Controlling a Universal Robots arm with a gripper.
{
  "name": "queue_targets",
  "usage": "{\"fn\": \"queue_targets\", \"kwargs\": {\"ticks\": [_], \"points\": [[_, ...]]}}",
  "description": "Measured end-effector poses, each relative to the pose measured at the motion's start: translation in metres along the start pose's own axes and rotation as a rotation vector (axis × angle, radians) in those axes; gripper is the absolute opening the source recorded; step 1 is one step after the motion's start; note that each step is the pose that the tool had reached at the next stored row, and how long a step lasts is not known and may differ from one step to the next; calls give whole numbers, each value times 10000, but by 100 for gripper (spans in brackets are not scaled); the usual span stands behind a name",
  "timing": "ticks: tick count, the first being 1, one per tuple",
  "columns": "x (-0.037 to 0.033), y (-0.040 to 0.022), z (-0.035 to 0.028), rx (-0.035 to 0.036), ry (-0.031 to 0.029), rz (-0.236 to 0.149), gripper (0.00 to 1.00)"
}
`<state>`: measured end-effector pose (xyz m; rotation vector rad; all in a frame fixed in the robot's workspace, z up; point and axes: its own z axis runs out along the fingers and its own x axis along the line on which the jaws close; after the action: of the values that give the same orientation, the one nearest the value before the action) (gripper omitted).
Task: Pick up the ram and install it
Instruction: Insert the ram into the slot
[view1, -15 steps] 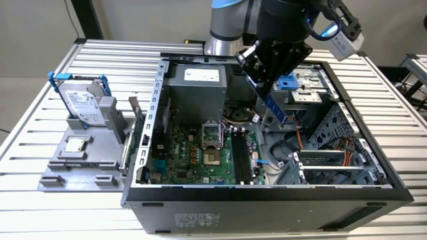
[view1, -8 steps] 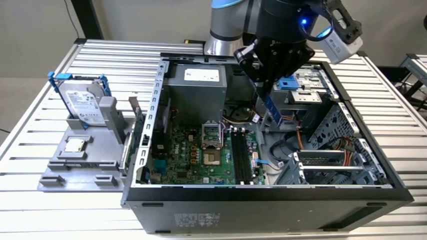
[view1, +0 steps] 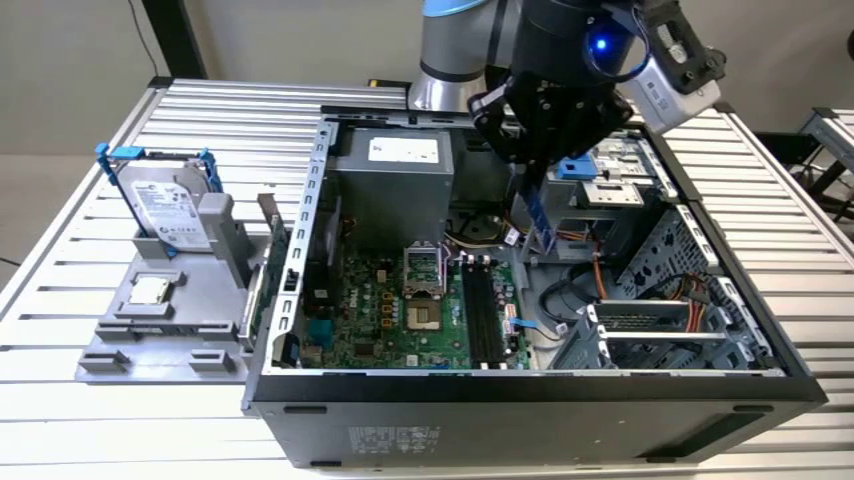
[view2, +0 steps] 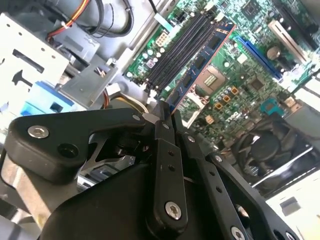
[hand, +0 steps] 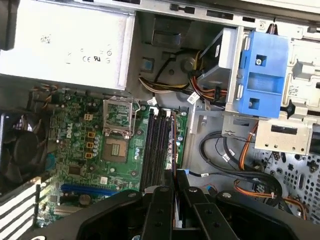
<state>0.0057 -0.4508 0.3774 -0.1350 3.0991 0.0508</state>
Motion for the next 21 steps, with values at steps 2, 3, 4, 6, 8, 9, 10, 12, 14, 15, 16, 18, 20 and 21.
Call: {"fn": "queue_targets", "kwargs": {"ticks": [2,3,4,6,8,9,10,12,14,15,16,18,20,21], "points": [[0,0,1,9,-8,252,0],[0,0,2,15,-12,381,0],[0,0,3,19,-15,482,0],[0,0,4,28,-22,695,0],[0,0,4,34,-26,855,0],[0,0,4,35,-26,861,0],[0,0,4,35,-27,861,0],[0,0,5,35,-27,863,0],[0,0,13,35,-28,888,0],[1,0,19,37,-29,920,0],[1,-1,27,39,-30,965,0],[-1,-2,46,43,-34,1085,0],[-10,-3,69,46,-32,1168,0],[-14,-4,80,48,-18,1199,0]]}}
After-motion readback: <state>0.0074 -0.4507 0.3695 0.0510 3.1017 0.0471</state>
